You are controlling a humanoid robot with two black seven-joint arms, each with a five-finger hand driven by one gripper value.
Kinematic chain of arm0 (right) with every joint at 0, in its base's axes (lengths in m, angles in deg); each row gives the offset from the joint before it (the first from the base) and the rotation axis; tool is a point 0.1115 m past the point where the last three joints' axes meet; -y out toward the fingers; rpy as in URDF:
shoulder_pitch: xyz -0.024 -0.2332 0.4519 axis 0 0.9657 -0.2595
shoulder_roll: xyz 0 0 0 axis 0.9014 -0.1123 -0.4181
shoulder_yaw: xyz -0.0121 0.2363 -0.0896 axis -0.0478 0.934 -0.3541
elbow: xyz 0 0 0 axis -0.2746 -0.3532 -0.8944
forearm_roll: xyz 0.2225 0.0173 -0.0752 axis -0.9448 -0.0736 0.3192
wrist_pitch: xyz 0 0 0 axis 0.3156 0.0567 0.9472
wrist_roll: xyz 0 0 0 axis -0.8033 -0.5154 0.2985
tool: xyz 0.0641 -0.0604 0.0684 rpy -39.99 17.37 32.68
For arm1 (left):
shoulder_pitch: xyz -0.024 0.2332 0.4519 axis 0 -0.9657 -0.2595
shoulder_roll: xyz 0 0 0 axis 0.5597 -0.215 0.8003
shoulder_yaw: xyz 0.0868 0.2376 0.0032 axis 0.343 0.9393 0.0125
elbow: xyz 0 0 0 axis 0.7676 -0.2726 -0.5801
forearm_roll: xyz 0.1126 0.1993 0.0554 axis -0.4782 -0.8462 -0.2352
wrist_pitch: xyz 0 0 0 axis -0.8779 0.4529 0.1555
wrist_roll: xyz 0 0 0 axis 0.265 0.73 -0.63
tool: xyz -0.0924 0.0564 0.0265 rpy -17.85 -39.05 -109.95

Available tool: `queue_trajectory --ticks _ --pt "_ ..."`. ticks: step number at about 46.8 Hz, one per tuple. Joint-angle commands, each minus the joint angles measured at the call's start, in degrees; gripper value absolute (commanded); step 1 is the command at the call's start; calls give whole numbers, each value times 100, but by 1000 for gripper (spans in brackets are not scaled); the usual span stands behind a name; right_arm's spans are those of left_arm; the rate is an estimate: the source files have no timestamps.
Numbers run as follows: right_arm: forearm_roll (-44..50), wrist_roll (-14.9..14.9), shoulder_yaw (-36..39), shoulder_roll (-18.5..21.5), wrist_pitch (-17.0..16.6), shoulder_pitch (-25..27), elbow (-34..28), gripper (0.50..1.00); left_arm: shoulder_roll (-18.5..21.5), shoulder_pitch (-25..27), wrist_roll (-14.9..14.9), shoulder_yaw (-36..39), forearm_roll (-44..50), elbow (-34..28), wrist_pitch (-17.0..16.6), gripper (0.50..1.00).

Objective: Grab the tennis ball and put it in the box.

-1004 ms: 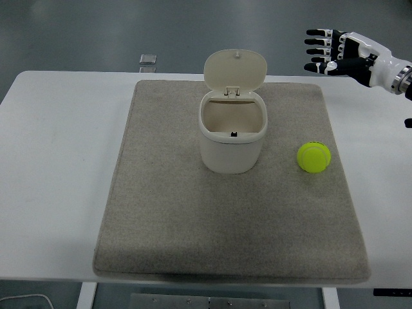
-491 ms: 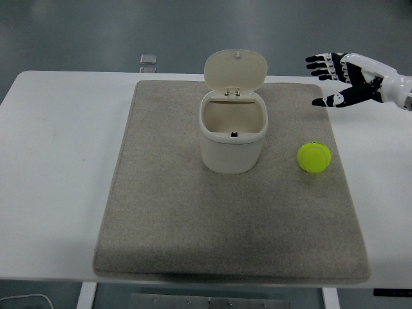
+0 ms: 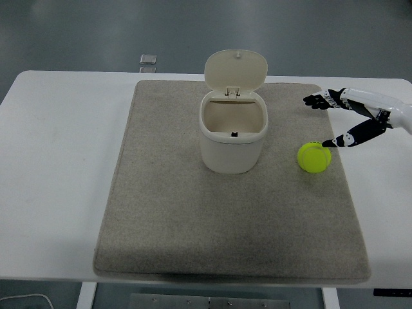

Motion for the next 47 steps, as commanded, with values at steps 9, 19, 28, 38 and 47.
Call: queue_trajectory --ticks 9,19,28,38,47 --pt "632 -192 -289 51 623 257 115 913 0 0 -5 1 0 0 0 992" --pt "1018 -262 -562 77 1239 362 168 911 0 0 3 1 0 0 0 992" --pt "1186 -262 -571 104 1292 415 159 909 0 0 3 1 0 0 0 992" --pt "1396 -254 -571 165 1415 467 159 897 0 0 -5 1 0 0 0 992" --pt "1476 -219 -571 244 1415 529 115 846 0 0 3 1 0 0 0 992"
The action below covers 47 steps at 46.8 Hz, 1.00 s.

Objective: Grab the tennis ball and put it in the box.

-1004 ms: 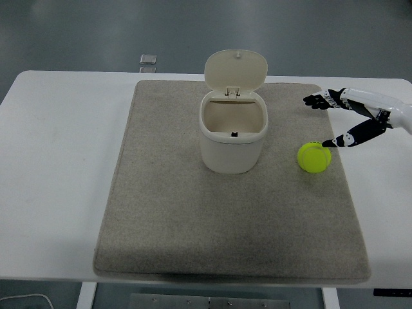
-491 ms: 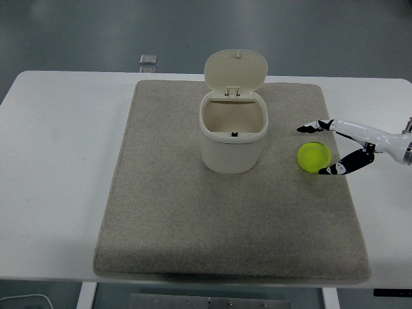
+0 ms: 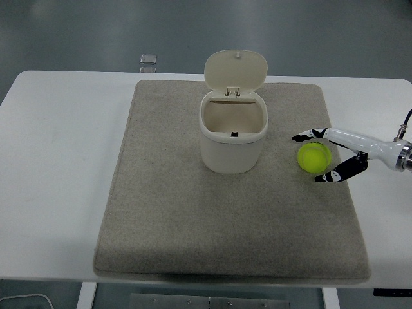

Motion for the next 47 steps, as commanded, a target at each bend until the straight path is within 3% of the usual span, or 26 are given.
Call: queue_trajectory --ticks 1,20,38,44,47 --pt "28 12 1 20 0 25 -29 832 0 0 7 1 0 0 0 992" --pt "116 21 1 55 70 51 -126 829 0 0 7 1 0 0 0 992" --pt "310 21 9 55 70 51 -188 872 0 0 7 1 0 0 0 992" --pt "318 21 9 55 79 51 -188 854 0 0 7 1 0 0 0 992" --pt "318 21 9 55 79 43 -188 817 0 0 -2 1 0 0 0 992"
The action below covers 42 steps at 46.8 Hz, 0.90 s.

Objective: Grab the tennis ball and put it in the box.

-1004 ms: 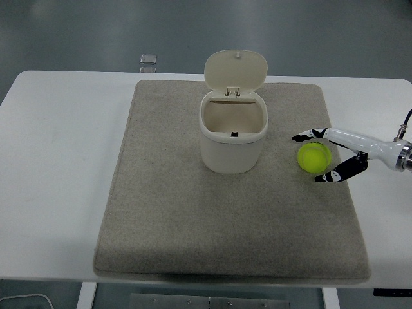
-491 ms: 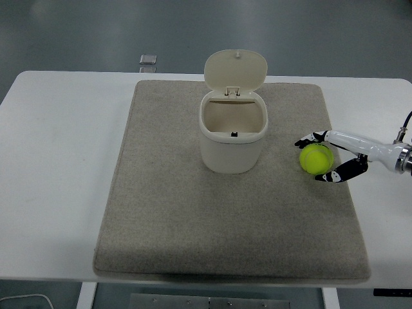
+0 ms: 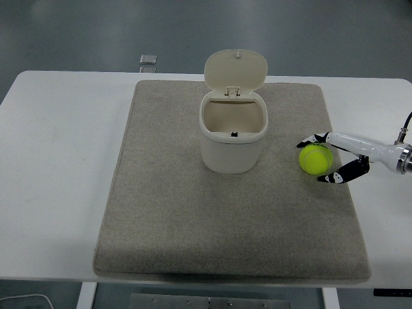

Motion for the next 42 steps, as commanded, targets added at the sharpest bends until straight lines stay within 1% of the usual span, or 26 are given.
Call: queue_trajectory --ticks 1,2,9,14,17,19,28,31,32,42 --pt "1 0 1 0 1 0 0 809 0 0 -7 2 0 0 0 992" --pt "1 0 1 0 1 0 -9 797 0 0 -7 2 0 0 0 992" --pt "1 -9 1 0 44 -9 -18 756 0 0 2 2 0 0 0 992" --pt "1 -27 -8 0 124 0 -18 684 0 0 -7 2 0 0 0 992" --pt "27 -35 -8 0 124 0 -18 658 0 0 2 2 0 0 0 992" --pt "71 -44 1 0 132 0 -18 650 0 0 2 -7 0 0 0 992" --pt "19 -62 62 -35 141 -26 0 566 0 0 -7 -7 0 0 0 992" --pt "1 -71 106 -70 141 -53 26 523 0 0 -7 2 0 0 0 992" --pt "1 -88 106 -79 141 -70 44 500 0 0 -7 2 0 0 0 992" --pt "-16 -369 97 -123 150 -106 378 500 0 0 2 2 0 0 0 992"
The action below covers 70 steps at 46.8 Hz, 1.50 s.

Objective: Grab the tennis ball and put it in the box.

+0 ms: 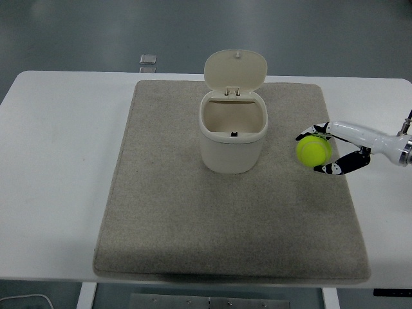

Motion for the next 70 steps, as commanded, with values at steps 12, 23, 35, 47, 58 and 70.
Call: queue_trajectory --ticks 12,23,35,47,58,70 --pt "-18 -551 8 -370 4 -308 327 500 0 0 7 1 0 0 0 992" --pt "-18 -606 17 -519 4 -519 740 500 0 0 -1 1 0 0 0 992" --pt "-106 -606 527 -230 -250 -765 977 500 0 0 7 -7 0 0 0 992" --pt "-115 -606 553 438 -347 -1012 933 500 0 0 -1 1 0 0 0 992" --pt "-115 -7 562 886 -295 -1020 837 500 0 0 -1 1 0 0 0 992" --pt "-115 380 624 983 -286 -1020 696 500 0 0 7 1 0 0 0 992"
